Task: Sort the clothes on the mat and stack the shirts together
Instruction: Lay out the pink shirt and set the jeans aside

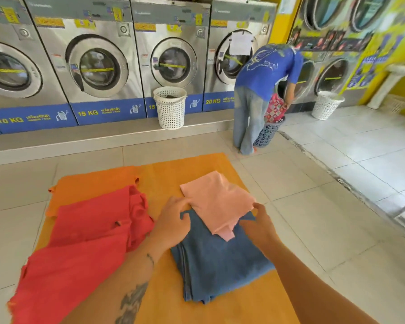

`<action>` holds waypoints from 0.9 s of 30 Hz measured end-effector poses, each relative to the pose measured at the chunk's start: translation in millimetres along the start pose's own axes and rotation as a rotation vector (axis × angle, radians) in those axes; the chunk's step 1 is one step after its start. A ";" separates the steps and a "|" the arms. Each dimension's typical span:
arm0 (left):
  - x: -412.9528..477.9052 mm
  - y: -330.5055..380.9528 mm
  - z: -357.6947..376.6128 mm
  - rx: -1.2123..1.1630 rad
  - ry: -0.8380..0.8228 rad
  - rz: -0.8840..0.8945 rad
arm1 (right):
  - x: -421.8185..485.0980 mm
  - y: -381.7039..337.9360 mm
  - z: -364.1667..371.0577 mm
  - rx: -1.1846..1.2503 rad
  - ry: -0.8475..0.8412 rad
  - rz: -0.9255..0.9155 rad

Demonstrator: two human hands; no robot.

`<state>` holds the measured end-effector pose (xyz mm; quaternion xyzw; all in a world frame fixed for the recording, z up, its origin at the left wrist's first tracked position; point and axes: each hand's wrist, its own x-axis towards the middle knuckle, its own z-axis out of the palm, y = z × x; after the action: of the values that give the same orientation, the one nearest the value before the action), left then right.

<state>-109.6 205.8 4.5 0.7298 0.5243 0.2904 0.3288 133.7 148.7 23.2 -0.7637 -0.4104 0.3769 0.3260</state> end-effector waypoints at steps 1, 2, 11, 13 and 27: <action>11.3 2.8 9.3 0.014 -0.023 -0.005 | 6.5 3.1 -3.7 0.004 0.000 0.018; 22.7 4.2 17.5 0.047 -0.035 -0.012 | 13.4 5.7 -6.2 0.006 -0.005 0.029; 139.4 -9.4 50.1 0.291 -0.087 -0.075 | 68.6 0.2 -1.2 -0.025 -0.073 0.014; 162.5 -20.1 56.6 0.451 -0.136 -0.114 | 72.4 -2.4 7.3 -0.081 -0.043 -0.065; 196.1 -35.5 91.0 0.567 -0.411 -0.198 | 91.0 -0.7 34.3 0.018 -0.004 -0.193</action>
<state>-4.9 385.7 -63.7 0.7809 0.5750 -0.0524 0.2384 139.1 234.8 -21.5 -0.7170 -0.4793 0.3487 0.3667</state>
